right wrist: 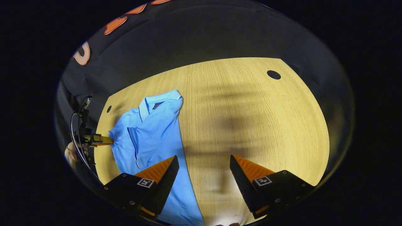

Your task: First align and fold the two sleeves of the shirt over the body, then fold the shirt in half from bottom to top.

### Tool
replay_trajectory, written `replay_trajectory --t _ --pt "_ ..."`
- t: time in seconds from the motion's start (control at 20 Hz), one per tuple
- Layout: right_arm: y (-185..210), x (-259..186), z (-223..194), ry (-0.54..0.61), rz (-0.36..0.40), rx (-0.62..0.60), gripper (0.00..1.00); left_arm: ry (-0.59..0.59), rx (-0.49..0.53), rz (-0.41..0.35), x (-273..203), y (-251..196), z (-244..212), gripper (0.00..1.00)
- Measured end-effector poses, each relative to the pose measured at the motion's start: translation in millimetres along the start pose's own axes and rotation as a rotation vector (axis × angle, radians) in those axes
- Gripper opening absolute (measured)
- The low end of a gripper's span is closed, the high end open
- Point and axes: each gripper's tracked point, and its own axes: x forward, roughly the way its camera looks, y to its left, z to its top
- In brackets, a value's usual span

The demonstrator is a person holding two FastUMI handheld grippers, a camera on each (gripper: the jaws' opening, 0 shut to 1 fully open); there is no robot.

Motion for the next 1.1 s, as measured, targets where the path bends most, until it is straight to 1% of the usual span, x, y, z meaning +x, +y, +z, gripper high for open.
replay_trajectory --t 0.05,0.3,0.45,0.55,0.75,0.85,0.9,0.95,1.0,1.1 --pt "-1 -1 1 -0.005 -0.003 -0.002 0.99 -0.016 0.007 -0.006 -2 -3 0 0.06" --pt "-1 -3 2 -0.020 -0.003 0.005 0.99 -0.103 0.104 -0.046 -38 -29 18 0.06" --pt "-1 -5 3 -0.031 0.003 0.015 0.99 -0.165 0.197 -0.083 -68 -58 34 0.06" --pt "-1 -7 4 -0.035 0.004 0.019 0.99 -0.193 0.254 -0.125 -88 -84 41 0.06" --pt "-3 -13 4 -0.052 0.011 0.025 0.99 -0.197 0.325 -0.229 -120 -143 46 0.06" --pt "-7 -15 2 -0.057 0.010 0.027 0.99 -0.203 0.361 -0.256 -131 -170 52 0.06" --pt "-11 -16 0 -0.058 0.006 0.030 0.99 -0.203 0.379 -0.264 -136 -190 28 0.06" --pt "-16 -20 0 -0.062 0.003 0.034 0.99 -0.200 0.400 -0.263 -124 -191 34 0.06" --pt "-22 -24 -2 -0.064 -0.002 0.041 0.99 -0.200 0.412 -0.273 -129 -204 35 0.06" --pt "-32 -28 -6 -0.065 -0.007 0.053 0.99 -0.184 0.423 -0.300 -126 -228 25 0.06"
